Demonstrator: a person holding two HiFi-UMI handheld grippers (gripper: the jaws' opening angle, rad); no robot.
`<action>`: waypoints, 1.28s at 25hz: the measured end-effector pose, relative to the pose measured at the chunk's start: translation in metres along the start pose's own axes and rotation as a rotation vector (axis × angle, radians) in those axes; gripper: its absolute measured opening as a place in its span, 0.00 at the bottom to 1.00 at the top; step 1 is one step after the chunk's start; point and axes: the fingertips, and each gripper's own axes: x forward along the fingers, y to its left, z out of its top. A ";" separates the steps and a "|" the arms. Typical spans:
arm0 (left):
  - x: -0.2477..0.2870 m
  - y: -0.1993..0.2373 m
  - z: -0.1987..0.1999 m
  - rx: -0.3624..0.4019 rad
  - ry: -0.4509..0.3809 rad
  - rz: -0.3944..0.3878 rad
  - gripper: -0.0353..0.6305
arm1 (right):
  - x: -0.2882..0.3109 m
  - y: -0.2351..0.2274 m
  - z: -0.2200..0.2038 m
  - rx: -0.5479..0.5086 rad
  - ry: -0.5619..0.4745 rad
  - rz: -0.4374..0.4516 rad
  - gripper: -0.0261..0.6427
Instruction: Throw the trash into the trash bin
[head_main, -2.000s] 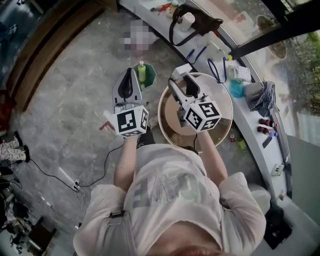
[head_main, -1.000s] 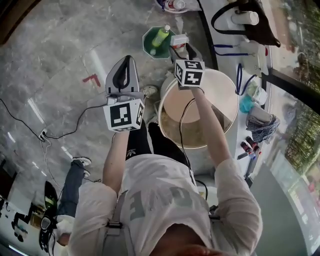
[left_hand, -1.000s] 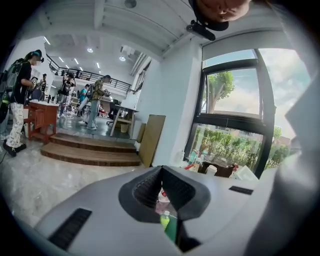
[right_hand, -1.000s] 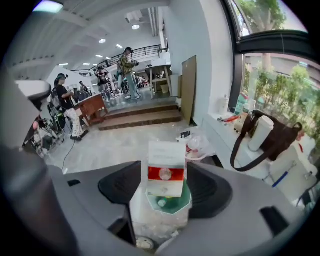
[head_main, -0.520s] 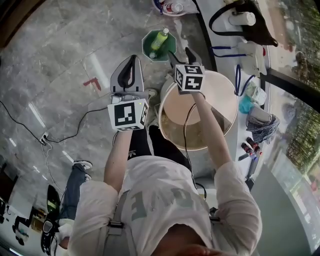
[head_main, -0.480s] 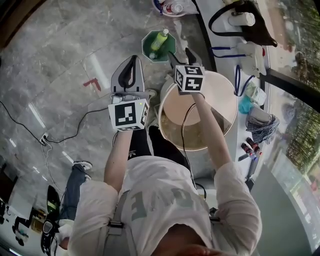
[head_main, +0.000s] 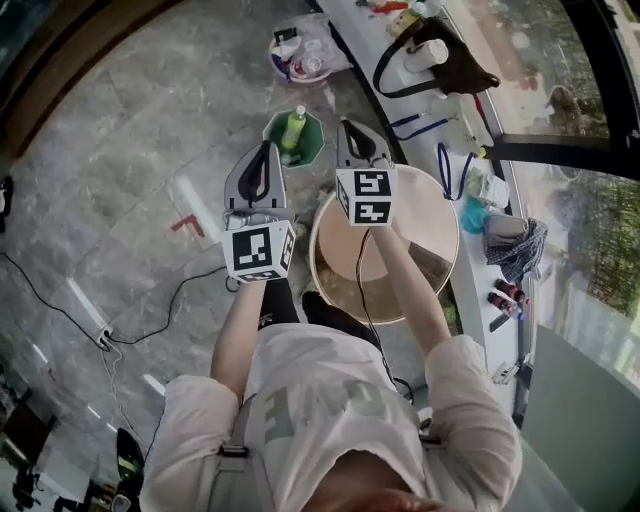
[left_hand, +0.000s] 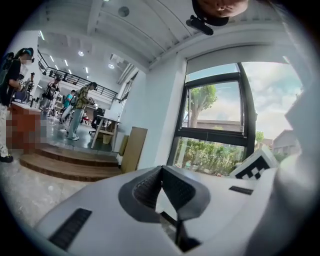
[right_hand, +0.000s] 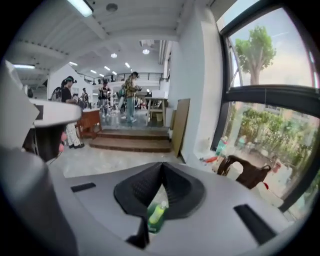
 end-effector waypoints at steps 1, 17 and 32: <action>0.003 -0.009 0.010 0.010 -0.013 -0.025 0.07 | -0.014 -0.007 0.021 0.016 -0.057 -0.019 0.06; -0.063 -0.386 0.119 0.064 -0.115 -0.978 0.07 | -0.423 -0.140 0.079 0.263 -0.603 -0.725 0.06; -0.208 -0.561 0.082 0.158 -0.078 -1.453 0.07 | -0.599 -0.143 -0.053 0.424 -0.533 -1.186 0.06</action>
